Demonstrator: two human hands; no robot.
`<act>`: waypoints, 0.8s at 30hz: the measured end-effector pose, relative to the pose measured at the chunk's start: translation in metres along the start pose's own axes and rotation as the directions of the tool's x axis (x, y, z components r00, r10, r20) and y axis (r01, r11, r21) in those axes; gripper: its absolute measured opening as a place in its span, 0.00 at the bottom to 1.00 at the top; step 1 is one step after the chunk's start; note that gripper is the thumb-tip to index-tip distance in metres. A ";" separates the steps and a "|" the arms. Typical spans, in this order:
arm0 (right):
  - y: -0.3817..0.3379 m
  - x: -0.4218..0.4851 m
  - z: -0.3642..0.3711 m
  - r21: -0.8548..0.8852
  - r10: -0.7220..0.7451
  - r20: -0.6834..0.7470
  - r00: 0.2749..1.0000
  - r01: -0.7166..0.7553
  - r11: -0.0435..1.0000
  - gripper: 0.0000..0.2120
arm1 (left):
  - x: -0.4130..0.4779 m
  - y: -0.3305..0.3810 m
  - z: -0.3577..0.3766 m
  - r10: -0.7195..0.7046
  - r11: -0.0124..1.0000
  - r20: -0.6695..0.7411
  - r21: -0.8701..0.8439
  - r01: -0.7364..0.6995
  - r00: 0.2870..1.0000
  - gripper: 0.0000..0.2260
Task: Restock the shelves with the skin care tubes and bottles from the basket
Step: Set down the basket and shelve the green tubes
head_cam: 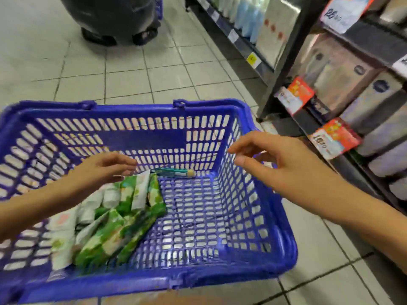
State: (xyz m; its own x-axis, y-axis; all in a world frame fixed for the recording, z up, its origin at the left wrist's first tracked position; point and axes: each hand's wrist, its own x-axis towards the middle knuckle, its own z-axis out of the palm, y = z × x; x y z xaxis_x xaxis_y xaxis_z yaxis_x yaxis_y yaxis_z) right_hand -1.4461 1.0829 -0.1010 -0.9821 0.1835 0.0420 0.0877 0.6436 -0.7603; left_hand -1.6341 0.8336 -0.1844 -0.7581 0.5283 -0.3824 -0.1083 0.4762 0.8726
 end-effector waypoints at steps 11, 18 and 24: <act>0.024 0.004 0.130 -0.138 0.221 0.496 0.840 -0.175 0.975 0.07 | -0.026 -0.128 0.029 -0.220 0.522 0.136 0.853 -0.001 0.966 0.15; 0.034 0.025 0.150 -0.332 0.383 0.685 0.620 -0.203 0.921 0.12 | -0.016 -0.115 0.037 -0.123 0.161 0.331 0.937 -0.311 0.935 0.28; 0.039 0.061 0.195 -0.294 0.421 0.753 0.506 -0.314 0.903 0.16 | 0.014 -0.080 -0.037 -0.122 0.847 0.390 0.520 -0.109 0.913 0.23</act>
State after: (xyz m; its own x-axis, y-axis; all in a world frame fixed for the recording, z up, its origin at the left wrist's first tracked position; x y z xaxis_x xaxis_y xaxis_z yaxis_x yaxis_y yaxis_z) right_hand -1.5352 0.9744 -0.2549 -0.5853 -0.1951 -0.7870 0.4370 0.7417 -0.5089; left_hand -1.6598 0.7763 -0.2478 -0.4280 0.6984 -0.5736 0.3252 0.7112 0.6233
